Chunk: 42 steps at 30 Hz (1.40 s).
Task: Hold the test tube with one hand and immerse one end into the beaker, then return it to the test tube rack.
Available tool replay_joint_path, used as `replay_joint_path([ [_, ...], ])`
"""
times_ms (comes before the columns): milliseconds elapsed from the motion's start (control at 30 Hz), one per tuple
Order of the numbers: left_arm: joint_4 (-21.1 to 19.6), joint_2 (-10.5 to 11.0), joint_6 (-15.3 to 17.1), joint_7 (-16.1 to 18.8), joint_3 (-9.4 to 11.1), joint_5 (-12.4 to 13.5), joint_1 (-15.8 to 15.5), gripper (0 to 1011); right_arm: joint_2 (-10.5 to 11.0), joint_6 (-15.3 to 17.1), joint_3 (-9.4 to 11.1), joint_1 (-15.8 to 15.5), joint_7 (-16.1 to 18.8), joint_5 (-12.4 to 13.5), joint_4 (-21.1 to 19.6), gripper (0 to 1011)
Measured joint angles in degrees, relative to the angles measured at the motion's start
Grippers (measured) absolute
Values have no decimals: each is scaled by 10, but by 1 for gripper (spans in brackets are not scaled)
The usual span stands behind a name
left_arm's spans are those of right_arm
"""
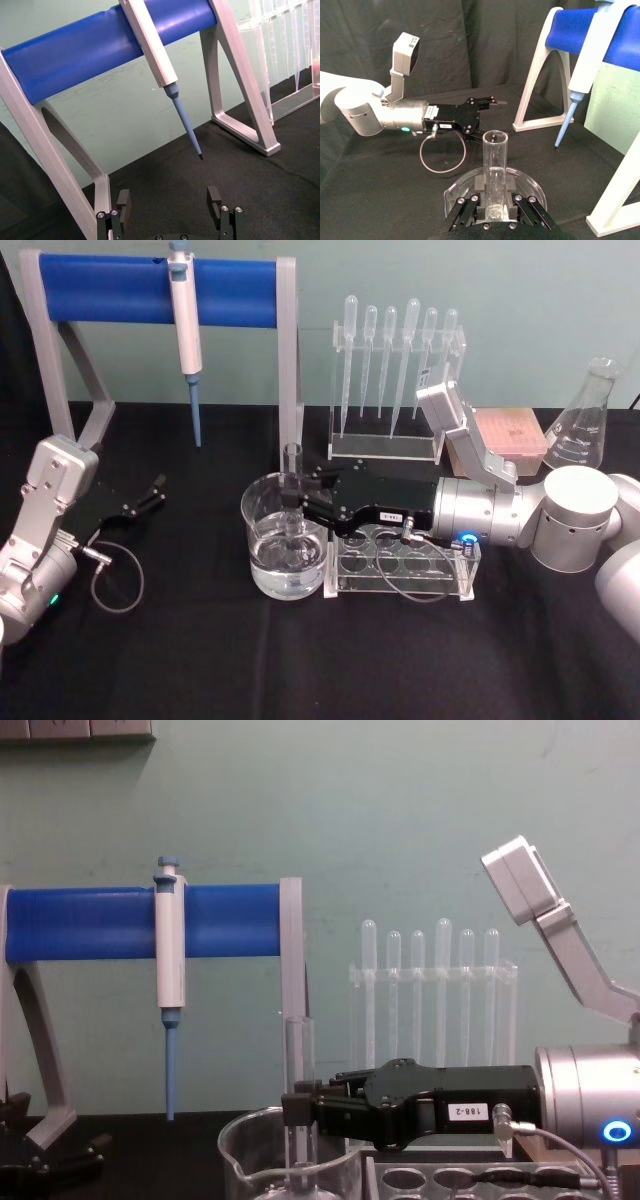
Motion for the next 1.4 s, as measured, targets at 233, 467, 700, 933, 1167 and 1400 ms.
replay_joint_path([
  [233,0,0,0,0,0,0,0,1000,0,0,0,0,0,0,0,231],
  [467,0,0,0,0,0,0,0,1000,0,0,0,0,0,0,0,231],
  [700,0,0,0,0,0,0,0,1000,0,0,0,0,0,0,0,231],
  [933,0,0,0,0,0,0,0,1000,0,0,0,0,0,0,0,231],
  [1167,0,0,0,0,0,0,0,1000,0,0,0,0,0,0,0,231],
  [1400,0,0,0,0,0,0,0,1000,0,0,0,0,0,0,0,231],
])
